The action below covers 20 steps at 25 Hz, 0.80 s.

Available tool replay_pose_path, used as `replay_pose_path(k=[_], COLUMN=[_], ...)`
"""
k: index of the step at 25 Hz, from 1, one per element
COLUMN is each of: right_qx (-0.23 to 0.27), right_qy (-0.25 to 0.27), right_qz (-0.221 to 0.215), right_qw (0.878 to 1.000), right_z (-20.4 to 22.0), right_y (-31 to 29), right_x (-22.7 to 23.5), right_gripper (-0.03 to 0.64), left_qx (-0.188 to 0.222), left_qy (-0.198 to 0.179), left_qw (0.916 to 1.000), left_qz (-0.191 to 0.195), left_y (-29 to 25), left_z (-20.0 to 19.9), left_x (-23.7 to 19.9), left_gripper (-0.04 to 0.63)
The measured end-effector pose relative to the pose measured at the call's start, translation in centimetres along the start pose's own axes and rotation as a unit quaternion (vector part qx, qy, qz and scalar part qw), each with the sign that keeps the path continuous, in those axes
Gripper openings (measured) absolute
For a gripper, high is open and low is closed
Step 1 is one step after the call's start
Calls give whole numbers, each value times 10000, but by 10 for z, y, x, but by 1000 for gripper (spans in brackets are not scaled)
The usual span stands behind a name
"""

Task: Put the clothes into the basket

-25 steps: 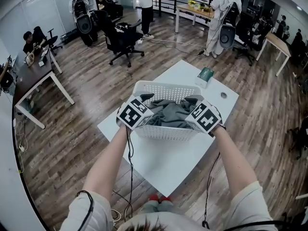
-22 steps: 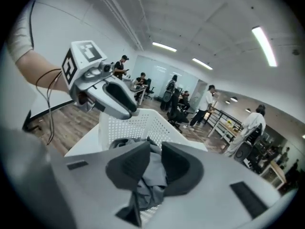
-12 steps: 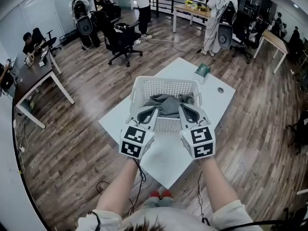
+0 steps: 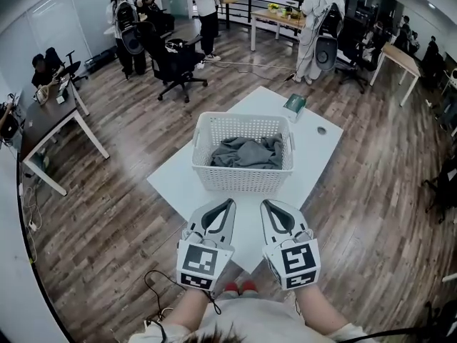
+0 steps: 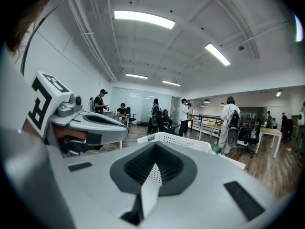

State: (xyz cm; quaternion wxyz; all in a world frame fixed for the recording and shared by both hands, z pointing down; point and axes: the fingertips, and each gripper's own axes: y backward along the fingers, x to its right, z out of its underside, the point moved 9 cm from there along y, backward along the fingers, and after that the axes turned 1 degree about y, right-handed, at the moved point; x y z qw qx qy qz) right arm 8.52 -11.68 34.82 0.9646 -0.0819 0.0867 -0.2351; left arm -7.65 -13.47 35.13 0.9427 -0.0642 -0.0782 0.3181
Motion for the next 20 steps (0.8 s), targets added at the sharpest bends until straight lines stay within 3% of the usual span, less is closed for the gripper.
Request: replay_pose_path(k=[20], right_qx=[-37], right_qy=[35], right_qz=[187], right_qw=[9998], right_z=[-1], right_y=[5], right_x=[-19], right_gripper=[14], left_qx=[-20], left_qy=[24], left_qw=[9998], left_qz=[220], left_y=[8], left_z=[8], left_x=[0], left_gripper=[11])
